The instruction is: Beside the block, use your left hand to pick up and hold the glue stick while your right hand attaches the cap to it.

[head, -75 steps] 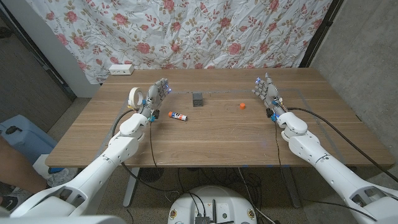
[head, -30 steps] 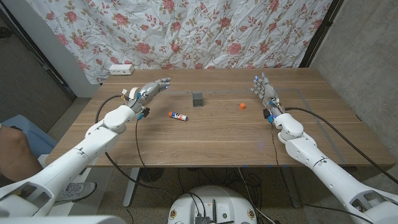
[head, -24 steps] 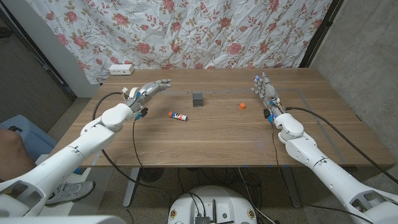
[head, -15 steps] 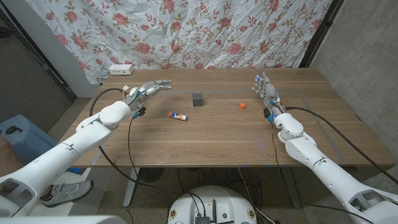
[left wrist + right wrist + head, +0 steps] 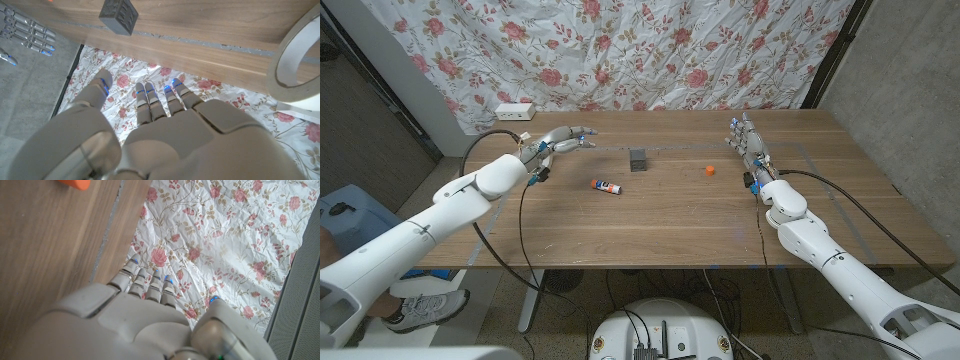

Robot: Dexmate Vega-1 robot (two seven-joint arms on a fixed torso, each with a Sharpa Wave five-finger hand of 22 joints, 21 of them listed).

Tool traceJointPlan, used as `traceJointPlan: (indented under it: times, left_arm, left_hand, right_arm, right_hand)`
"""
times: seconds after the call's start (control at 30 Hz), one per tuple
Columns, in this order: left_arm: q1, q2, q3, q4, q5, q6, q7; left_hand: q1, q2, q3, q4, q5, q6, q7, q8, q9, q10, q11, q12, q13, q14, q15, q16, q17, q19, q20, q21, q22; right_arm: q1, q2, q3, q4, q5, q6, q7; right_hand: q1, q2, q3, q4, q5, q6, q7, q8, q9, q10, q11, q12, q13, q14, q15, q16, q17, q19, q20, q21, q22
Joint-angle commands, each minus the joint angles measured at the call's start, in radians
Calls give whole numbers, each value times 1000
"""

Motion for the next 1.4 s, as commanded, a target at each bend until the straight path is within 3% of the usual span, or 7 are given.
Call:
traceJointPlan:
  times: [0.03,0.3,0.7,0.83,1.4]
  left_arm:
    - [-15,68,19,-77,133,52,-44]
    - [-30,94,41,-115,236,69,-71]
    - [-26,104,55,-168,371,109,-54]
    - [-45,118,75,-209,461,149,-94]
    - [-107,114,129,-331,624,254,-320]
  left_hand:
    - [22,-14,-8,2,5,-1,-17,-2,4,7,-14,-5,1,1,-38,0,4,-17,-19,-8,1]
    - [55,-41,-19,4,5,-1,-38,-7,4,18,-29,-9,2,-5,-39,-1,4,-28,-24,-7,2]
    - [83,-64,-34,8,4,23,-27,-2,5,23,-35,-14,3,4,-30,3,5,-31,-31,-4,3]
    - [98,-74,-43,9,4,25,-34,-5,5,26,-42,-16,3,1,-37,1,5,-37,-40,-4,3]
    - [126,-109,-77,14,2,11,-52,-16,6,27,-60,-25,3,-38,-41,-5,6,-77,-49,-9,4]
  right_arm:
    - [-3,11,0,15,5,15,4]
    - [-5,4,-1,6,-5,14,1]
    - [8,13,2,20,15,40,35]
    - [8,-5,-2,1,-7,28,29]
    - [10,-41,8,-14,-11,5,39]
  right_hand:
    - [-1,2,4,-6,6,8,1,6,2,6,1,3,1,4,-4,7,1,0,0,4,4]
    - [-3,1,3,-7,6,8,0,6,2,8,2,4,-1,4,-3,7,-3,-1,-1,4,4]
    - [-6,1,3,-8,6,8,0,6,2,8,2,4,-4,4,-4,8,-8,0,-5,5,3]
    - [-7,1,3,-9,6,8,1,5,2,8,2,4,-4,4,-4,8,-10,-1,-8,5,3]
    - [-6,2,6,-12,7,0,0,3,2,5,3,3,-7,2,-4,8,-17,-5,-16,4,3]
